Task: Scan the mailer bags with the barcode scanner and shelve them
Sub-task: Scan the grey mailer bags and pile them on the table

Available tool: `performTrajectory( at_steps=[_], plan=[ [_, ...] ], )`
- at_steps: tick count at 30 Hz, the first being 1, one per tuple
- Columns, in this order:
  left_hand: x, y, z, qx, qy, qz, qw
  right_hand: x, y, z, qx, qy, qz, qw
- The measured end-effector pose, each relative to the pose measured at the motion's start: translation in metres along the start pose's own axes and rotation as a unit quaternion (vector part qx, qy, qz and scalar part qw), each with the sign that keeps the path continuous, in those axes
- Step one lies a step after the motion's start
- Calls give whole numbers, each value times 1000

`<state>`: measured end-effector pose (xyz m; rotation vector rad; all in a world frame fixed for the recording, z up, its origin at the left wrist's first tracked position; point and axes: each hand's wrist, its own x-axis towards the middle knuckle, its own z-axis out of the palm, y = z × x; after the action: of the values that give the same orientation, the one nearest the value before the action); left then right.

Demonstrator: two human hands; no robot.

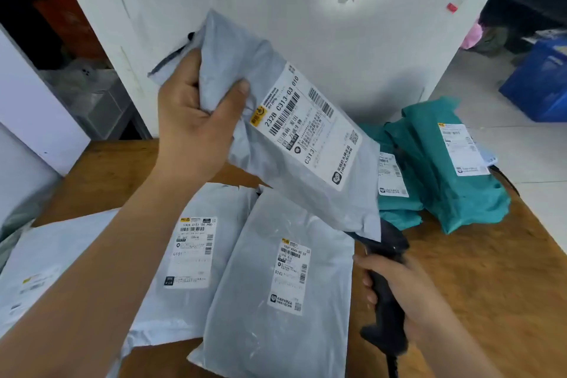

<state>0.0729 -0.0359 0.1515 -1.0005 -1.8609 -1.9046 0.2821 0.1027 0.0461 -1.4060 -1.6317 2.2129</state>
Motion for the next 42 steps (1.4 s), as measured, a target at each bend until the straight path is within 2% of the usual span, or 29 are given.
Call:
performTrajectory(
  at_steps=[2, 4, 5, 6, 9, 12, 14, 19, 23, 26, 28, 30, 34, 37, 42],
  plan=[
    [-19, -3, 19, -91, -17, -97, 991, -4, 3, -18, 20, 41, -6, 999],
    [-47, -15, 34, -201, -8, -242, 949, -8, 6, -38, 50, 82, 2, 995],
    [-65, -24, 39, -216, -7, -312, 925, -10, 9, -48, 60, 100, 5, 993],
    [-85, -36, 41, -191, -17, -369, 909, -11, 13, -58, 64, 113, 4, 992],
    [-145, -76, 31, -14, -96, -488, 867, -14, 26, -79, 65, 142, 4, 988],
    [-191, -95, 19, 101, -212, -539, 809, -14, 35, -82, 70, 147, 23, 986],
    [-212, -98, 17, 136, -257, -551, 782, -13, 41, -76, 66, 138, 34, 988],
    [-229, -108, 19, 148, -238, -584, 762, -7, 60, -45, 12, 56, 92, 994],
    [-238, -116, 12, 156, -236, -565, 775, -7, 72, -22, -34, -35, 143, 988],
    [-228, -126, 10, 129, -241, -562, 781, -8, 75, -18, -107, -82, 133, 982],
    [-212, -133, 10, 120, -279, -539, 785, -7, 74, -16, -175, -105, 114, 972],
    [-192, -141, 11, 130, -334, -509, 783, -3, 75, -14, -233, -115, 103, 960],
    [-152, -161, 17, 151, -432, -474, 753, 6, 75, -4, -279, -103, 84, 951],
    [-131, -165, 24, 152, -475, -447, 743, 8, 73, 5, -262, -111, 71, 956],
    [-130, -170, 31, 151, -499, -436, 734, 11, 72, 16, -201, -100, 82, 971]
  ],
)
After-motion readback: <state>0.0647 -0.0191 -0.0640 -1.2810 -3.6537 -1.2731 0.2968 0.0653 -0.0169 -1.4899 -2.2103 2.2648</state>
